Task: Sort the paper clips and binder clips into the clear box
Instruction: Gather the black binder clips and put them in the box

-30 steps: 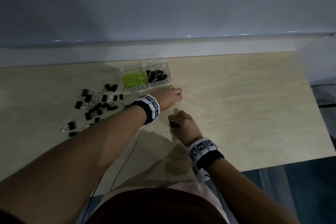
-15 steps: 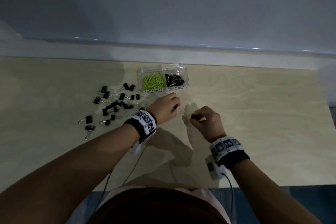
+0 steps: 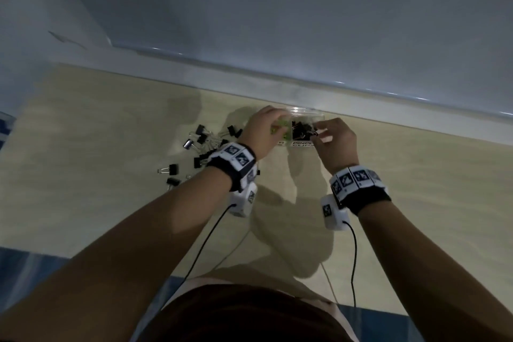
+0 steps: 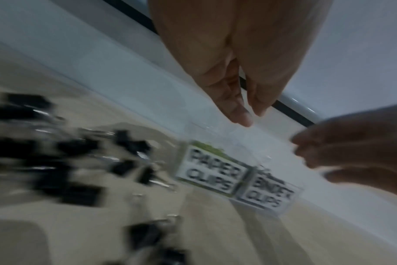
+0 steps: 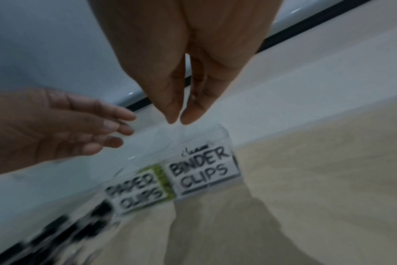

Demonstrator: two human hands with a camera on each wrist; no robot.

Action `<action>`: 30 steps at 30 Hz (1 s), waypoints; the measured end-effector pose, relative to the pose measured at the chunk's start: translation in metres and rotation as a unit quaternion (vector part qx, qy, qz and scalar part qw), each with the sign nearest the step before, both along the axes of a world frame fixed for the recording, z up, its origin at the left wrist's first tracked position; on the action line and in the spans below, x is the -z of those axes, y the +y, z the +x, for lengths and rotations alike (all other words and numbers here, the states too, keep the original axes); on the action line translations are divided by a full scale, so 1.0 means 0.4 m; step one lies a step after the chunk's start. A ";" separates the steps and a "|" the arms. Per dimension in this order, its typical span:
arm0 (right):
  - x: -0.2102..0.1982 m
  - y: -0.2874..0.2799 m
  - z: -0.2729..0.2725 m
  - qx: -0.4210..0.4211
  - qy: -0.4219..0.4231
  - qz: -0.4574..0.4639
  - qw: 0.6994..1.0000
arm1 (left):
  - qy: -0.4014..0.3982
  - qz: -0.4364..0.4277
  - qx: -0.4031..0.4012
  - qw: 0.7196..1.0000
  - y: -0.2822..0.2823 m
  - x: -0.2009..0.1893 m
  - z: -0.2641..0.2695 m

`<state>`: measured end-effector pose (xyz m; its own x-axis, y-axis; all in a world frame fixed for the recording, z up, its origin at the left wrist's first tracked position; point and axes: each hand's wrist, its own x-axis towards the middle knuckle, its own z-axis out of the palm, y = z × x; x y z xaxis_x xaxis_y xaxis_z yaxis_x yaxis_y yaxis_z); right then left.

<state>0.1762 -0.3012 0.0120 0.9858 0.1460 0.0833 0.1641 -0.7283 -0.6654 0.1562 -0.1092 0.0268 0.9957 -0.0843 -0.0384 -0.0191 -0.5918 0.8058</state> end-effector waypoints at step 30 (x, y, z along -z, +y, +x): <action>0.082 0.236 -0.239 -0.047 0.115 -0.033 0.992 | 0.096 0.187 -0.045 0.977 0.317 0.167 -0.332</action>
